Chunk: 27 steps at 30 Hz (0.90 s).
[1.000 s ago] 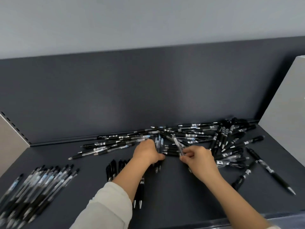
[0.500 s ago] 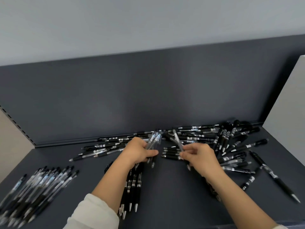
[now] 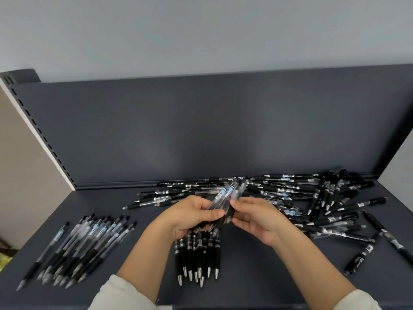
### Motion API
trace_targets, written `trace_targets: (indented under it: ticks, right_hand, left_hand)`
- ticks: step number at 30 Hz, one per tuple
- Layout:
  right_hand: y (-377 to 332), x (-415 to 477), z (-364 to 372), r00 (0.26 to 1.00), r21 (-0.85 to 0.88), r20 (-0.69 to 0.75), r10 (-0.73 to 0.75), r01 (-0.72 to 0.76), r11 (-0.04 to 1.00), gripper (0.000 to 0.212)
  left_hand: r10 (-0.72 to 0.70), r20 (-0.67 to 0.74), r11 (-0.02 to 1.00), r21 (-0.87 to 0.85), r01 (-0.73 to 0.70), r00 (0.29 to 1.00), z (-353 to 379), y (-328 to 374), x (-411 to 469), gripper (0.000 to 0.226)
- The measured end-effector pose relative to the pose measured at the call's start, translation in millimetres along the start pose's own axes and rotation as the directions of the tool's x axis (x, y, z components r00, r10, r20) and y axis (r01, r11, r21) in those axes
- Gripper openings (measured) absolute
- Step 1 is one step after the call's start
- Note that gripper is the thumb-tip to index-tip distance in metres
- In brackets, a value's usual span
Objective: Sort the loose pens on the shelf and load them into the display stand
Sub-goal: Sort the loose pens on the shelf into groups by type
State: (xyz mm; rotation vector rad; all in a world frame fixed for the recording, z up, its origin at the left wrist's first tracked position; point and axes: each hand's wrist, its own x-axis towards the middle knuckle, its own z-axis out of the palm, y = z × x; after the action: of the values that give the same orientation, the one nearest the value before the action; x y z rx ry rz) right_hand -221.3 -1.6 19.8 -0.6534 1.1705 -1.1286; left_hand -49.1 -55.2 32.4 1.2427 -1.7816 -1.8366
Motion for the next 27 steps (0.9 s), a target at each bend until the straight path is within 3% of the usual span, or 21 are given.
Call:
trace_targets:
  ticks: [5,11,19,24,27]
  right_hand:
    - [3,2,42,0.998,-0.03,0.039,-0.041,0.043,0.999,0.009]
    - [12,11,109,0.995,-0.094,0.072,-0.066,0.072,0.993,0.01]
    - [47,28,185,0.999,-0.41,0.041,-0.015,0.03,0.912,0.016]
    - [81,38,224,0.999,-0.523,0.009,0.045,-0.034,0.852,0.014]
    - [91,41,231,0.998,-0.6,-0.056,-0.004,-0.03,0.8,0.017]
  left_hand:
    - [-0.008,-0.008,0.993,-0.119,0.007,1.0,-31,-9,-29,0.008]
    - [0.024,-0.154,0.973,-0.225,-0.059,0.988,-78,-23,-75,0.012]
    - [0.016,-0.57,0.998,0.054,0.018,0.821,-164,-74,-147,0.027]
    - [-0.062,-0.551,0.991,0.063,0.116,0.833,-176,-102,-162,0.028]
    - [-0.055,-0.547,0.97,0.17,0.175,0.835,-169,-111,-153,0.033]
